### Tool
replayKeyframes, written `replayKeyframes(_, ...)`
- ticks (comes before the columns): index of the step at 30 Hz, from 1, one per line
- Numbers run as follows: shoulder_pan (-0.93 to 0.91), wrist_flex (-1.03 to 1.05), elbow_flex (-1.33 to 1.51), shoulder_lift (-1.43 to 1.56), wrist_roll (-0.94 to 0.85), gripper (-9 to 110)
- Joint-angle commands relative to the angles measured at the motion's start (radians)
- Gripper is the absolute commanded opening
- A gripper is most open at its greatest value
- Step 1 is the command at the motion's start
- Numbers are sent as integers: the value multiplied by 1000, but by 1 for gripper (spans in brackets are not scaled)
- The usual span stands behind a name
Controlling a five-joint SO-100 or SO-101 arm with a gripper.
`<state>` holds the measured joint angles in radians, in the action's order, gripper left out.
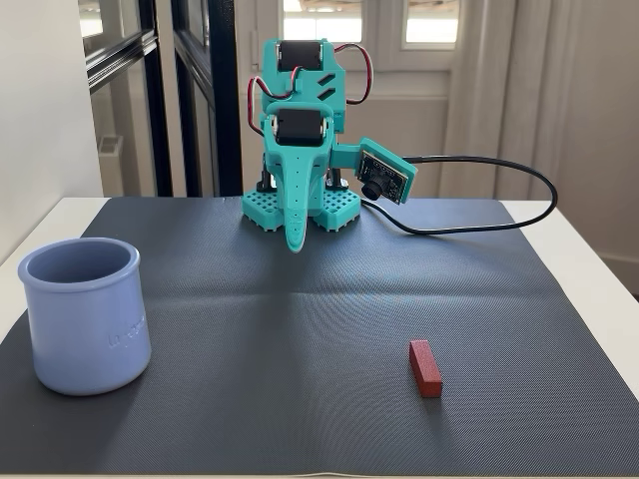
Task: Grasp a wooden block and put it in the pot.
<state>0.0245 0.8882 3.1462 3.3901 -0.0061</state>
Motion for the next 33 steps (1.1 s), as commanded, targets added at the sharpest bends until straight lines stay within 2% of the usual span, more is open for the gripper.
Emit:
replayKeyframes(1, 6, 0, -3, 8, 3, 0)
replayKeyframes(24, 5, -9, -9, -8, 9, 0)
replayKeyframes(33, 75, -170, -232, -410, 40, 0)
